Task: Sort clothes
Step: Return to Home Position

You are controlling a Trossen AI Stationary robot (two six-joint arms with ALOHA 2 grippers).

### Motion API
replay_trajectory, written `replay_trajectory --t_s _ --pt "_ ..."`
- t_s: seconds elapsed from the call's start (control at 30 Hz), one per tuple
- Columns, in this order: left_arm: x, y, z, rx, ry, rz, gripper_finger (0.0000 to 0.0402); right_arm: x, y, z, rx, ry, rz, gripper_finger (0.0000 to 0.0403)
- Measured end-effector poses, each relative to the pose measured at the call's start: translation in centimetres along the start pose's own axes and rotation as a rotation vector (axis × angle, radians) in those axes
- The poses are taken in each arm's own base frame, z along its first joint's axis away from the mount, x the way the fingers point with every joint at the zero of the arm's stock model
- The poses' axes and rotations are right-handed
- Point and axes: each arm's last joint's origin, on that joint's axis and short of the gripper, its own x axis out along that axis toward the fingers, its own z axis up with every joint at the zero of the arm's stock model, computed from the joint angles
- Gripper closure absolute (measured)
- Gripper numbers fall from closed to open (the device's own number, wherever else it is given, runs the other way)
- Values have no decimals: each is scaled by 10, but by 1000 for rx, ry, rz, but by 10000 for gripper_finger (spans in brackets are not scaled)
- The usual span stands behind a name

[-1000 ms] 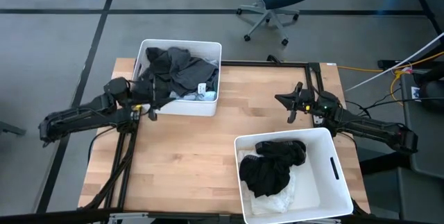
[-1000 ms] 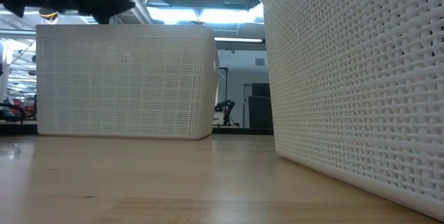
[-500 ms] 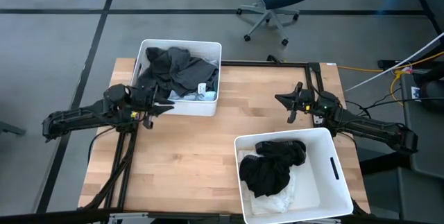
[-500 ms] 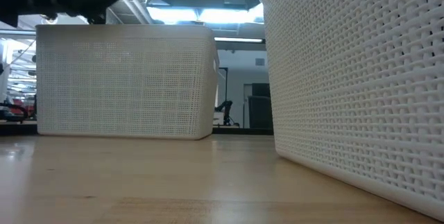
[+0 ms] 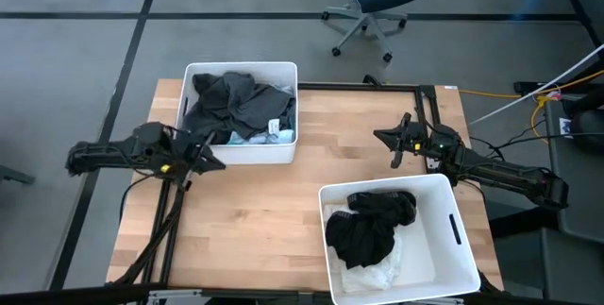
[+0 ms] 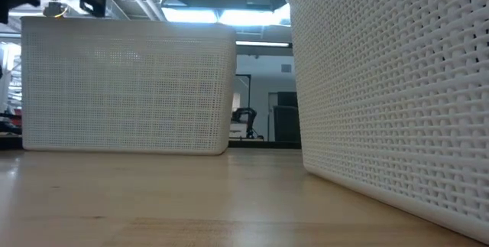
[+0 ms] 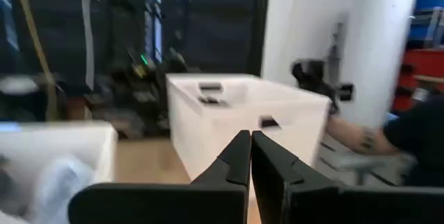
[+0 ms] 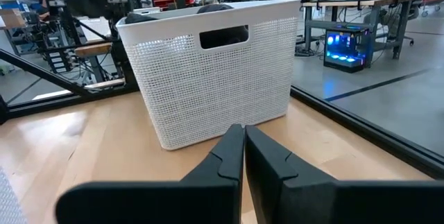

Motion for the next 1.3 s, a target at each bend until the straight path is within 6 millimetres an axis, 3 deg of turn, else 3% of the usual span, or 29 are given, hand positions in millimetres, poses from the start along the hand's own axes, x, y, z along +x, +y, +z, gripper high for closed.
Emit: replay_trajectory --t_s 0.13,0.27,0.4,0.53,0.93,1.17,1.3 --pt "-5 -5 12 20 -82 -37 401 0 0 0 0 0 0 386" --pt "-5 -13 8 -120 -12 -285 401 0 0 0 1 1 0 386" --pt "-3 -15 -5 -226 72 -332 401 0 0 0 1 0 0 386" --pt "0 -11 -24 -247 146 -200 401 0 0 0 2 0 0 386" --pt "3 3 -51 6 175 210 401 0 0 0 2 0 -2 386" --pt "5 7 -71 61 118 274 401 0 0 0 2 0 -2 386" --pt "4 8 -72 82 125 314 400 0 0 -2 1 -3 -1 386"
